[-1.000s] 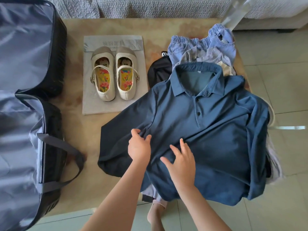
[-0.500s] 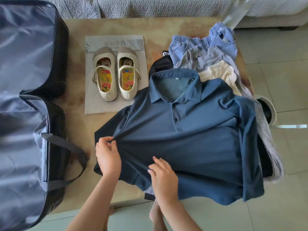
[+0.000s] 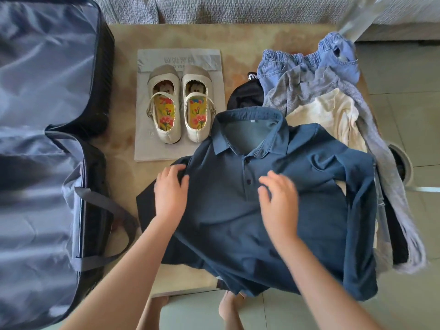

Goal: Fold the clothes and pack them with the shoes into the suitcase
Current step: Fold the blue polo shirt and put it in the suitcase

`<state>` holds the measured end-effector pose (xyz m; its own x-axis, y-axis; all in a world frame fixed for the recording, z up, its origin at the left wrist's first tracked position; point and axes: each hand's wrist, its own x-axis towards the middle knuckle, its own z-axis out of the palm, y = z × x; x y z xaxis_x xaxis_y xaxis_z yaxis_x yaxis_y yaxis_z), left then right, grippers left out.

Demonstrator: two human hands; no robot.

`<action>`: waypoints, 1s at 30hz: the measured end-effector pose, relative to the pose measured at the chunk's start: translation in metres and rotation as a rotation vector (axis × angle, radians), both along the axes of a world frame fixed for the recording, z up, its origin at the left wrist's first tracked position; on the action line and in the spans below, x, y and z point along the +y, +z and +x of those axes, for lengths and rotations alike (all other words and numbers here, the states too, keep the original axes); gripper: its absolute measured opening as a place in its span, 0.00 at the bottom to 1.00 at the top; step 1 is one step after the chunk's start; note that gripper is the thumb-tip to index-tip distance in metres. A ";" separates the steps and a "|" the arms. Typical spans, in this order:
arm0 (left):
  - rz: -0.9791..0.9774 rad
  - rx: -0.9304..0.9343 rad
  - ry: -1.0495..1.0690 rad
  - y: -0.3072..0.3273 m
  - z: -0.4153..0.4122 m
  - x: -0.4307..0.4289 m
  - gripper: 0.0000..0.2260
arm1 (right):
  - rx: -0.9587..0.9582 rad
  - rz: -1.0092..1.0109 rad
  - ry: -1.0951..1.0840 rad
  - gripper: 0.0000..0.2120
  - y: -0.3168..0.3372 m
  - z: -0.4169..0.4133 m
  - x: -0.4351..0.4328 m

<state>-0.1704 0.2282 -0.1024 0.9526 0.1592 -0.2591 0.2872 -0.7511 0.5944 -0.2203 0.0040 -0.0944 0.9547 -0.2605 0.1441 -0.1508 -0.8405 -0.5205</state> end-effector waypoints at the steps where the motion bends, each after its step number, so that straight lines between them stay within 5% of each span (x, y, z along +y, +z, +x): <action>1: -0.017 -0.007 -0.030 -0.001 0.013 -0.006 0.13 | -0.004 -0.037 -0.037 0.09 0.001 0.019 -0.020; 12: 0.156 0.174 -0.116 -0.019 0.065 -0.021 0.13 | 0.322 -0.268 -0.040 0.22 -0.007 0.122 -0.120; 17: -0.151 0.299 0.023 -0.009 0.066 -0.033 0.17 | 0.399 -0.245 -0.055 0.14 -0.009 0.129 -0.120; 20: -0.300 0.388 0.173 -0.007 0.064 -0.035 0.20 | 0.448 -0.161 -0.145 0.24 -0.004 0.124 -0.111; 23: -0.486 0.453 0.313 -0.003 0.060 -0.035 0.20 | 0.440 -0.198 -0.164 0.18 -0.001 0.119 -0.106; 30: -0.739 0.218 0.497 0.028 0.027 -0.016 0.06 | 0.227 -0.018 -0.105 0.07 0.019 0.104 -0.093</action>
<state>-0.1436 0.2123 -0.0748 0.7372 0.2598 -0.6237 0.6374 0.0386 0.7696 -0.1168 -0.0892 -0.0749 0.9311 -0.3589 -0.0658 -0.3489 -0.8229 -0.4485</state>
